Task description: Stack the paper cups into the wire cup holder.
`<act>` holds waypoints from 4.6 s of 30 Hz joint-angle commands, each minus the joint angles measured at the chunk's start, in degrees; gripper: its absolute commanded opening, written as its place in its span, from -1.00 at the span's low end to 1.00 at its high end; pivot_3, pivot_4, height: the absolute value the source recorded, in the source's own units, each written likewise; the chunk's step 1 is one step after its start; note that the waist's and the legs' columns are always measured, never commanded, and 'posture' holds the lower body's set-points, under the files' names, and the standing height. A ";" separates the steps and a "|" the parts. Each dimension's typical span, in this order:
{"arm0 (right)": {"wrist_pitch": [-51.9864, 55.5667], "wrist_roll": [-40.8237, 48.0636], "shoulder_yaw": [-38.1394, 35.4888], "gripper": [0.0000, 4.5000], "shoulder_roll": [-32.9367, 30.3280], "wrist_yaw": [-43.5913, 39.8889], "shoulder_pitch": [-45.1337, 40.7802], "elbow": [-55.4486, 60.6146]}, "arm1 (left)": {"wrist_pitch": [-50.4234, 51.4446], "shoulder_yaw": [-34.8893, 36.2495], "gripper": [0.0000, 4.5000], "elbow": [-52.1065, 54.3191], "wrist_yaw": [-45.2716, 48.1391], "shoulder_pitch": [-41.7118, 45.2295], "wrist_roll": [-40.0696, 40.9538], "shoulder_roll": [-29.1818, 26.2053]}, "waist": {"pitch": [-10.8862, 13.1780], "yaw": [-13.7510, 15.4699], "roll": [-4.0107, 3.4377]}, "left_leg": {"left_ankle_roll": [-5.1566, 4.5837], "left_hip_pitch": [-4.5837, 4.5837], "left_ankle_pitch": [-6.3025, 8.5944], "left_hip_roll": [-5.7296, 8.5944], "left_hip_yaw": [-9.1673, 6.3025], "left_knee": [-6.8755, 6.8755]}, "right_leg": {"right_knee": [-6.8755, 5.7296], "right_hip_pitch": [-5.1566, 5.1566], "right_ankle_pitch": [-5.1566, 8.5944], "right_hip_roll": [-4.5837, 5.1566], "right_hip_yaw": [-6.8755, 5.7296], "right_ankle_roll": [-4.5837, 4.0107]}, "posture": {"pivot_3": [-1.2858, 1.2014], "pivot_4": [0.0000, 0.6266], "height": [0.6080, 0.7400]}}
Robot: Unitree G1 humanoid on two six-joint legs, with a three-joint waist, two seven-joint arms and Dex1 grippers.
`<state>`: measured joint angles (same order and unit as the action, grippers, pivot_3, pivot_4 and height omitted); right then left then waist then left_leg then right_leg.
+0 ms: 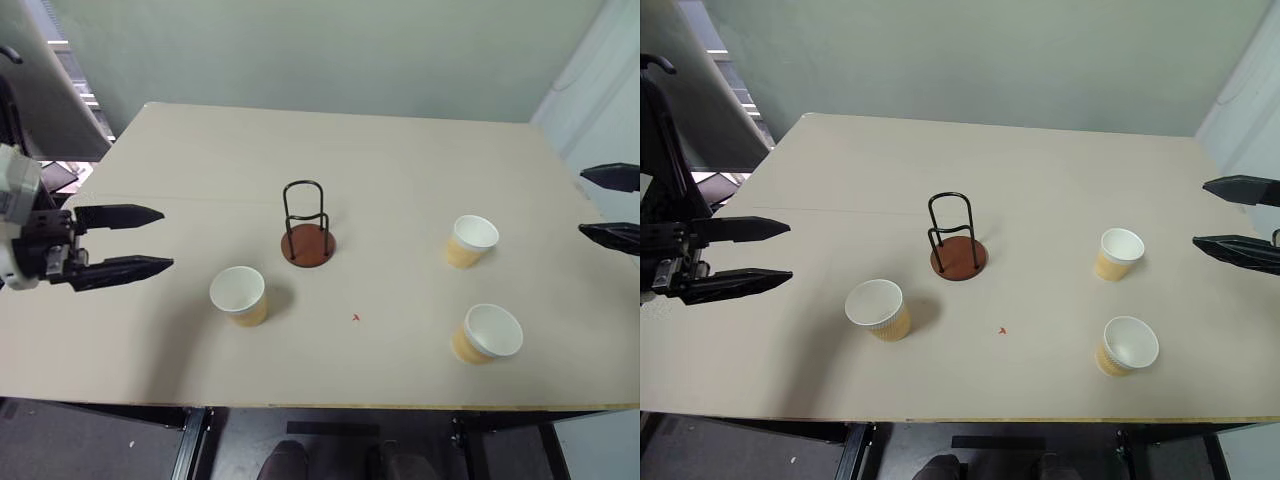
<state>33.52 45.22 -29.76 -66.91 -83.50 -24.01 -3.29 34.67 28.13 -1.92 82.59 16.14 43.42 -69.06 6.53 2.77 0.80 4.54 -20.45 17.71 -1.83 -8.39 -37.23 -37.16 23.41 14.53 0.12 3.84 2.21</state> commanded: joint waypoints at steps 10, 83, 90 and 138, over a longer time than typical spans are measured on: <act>1.79 2.68 -5.21 1.00 0.20 2.36 2.76 5.38 | -3.57 -10.33 0.99 -2.02 -4.28 11.04 -4.83 5.39 | -0.01 0.14 -0.02 | -0.02 0.07 0.01 0.02 -0.02 -0.04 | -0.02 -0.10 0.00 0.03 -0.01 0.00 | 0.03 -0.52 1.00; 1.72 1.79 -13.28 1.00 0.52 10.69 13.76 13.54 | -24.21 -30.84 -0.96 -30.42 -6.35 36.72 -28.79 38.98 | -0.01 1.34 -0.01 | -0.41 -0.55 0.21 0.15 -0.02 -1.56 | 0.20 -0.48 -0.29 -0.37 -0.06 1.00 | 0.03 -0.52 1.00; 1.34 1.43 -13.08 1.00 0.45 10.29 13.87 13.31 | -12.30 -32.34 -0.96 -6.28 -8.91 27.56 -25.97 37.28 | -0.01 1.34 -0.01 | -0.52 -0.55 0.28 0.13 0.23 -1.67 | 0.19 -0.52 -0.32 -0.50 -0.09 1.15 | 0.03 -0.52 1.00; 2.21 1.68 -3.66 1.00 0.11 4.43 15.92 19.49 | 5.29 -40.61 -0.14 28.06 -23.81 6.42 -15.00 31.57 | 0.00 0.71 -0.02 | -0.96 0.55 0.80 0.06 1.09 -1.70 | 0.14 -1.05 -0.19 -0.77 1.06 1.04 | 0.03 -0.52 1.00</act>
<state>36.06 46.49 -32.62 -65.92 -78.81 -7.49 15.26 39.93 -12.62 25.09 58.64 22.55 27.48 -37.26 6.53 3.48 0.79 3.58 -19.90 18.52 -1.77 -7.30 -38.93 -37.01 22.36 14.34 -0.65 4.90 3.24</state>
